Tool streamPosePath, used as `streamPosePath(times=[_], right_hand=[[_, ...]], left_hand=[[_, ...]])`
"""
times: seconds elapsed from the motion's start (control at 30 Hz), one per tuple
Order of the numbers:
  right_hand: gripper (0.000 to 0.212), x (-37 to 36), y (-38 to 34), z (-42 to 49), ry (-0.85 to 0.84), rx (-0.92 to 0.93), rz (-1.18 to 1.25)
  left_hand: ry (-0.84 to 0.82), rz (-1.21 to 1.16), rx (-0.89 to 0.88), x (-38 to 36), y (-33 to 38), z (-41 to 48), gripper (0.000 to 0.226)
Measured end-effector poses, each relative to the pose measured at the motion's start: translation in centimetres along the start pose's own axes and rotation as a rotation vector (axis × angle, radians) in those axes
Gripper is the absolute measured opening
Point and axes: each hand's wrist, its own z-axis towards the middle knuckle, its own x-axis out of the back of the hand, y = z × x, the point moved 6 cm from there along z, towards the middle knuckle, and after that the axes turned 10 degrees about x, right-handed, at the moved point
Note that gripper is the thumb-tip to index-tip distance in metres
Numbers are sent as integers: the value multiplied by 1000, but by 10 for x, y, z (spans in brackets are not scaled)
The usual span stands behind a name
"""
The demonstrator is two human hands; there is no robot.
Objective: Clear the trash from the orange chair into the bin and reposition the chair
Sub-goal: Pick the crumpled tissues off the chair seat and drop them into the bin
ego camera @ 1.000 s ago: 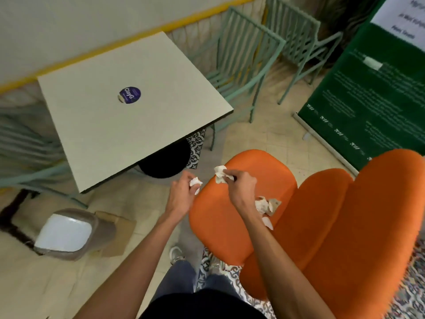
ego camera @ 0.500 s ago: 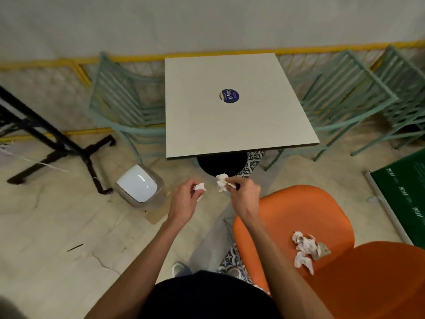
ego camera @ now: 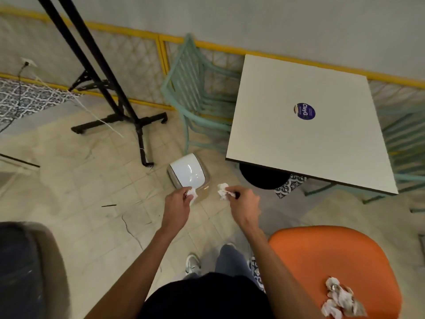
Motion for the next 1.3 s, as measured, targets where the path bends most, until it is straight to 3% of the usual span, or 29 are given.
streamPosePath(times=[0.47,0.8,1.2,1.3], right_hand=[[27,-99,3,137,-359,141,-174],[24,-181,36,191,-597,169,-235],[21,-271,85,226,-718,15,-209],[20,-277,89,229,-660,-121,-35]], left_hand=[[133,4,307,-22,-47,89,25],[25,-37,520,-76,-76,140,19],[-71,152,510,-142,-118,204,23],[-80,132,491,-159,-126,214,24]])
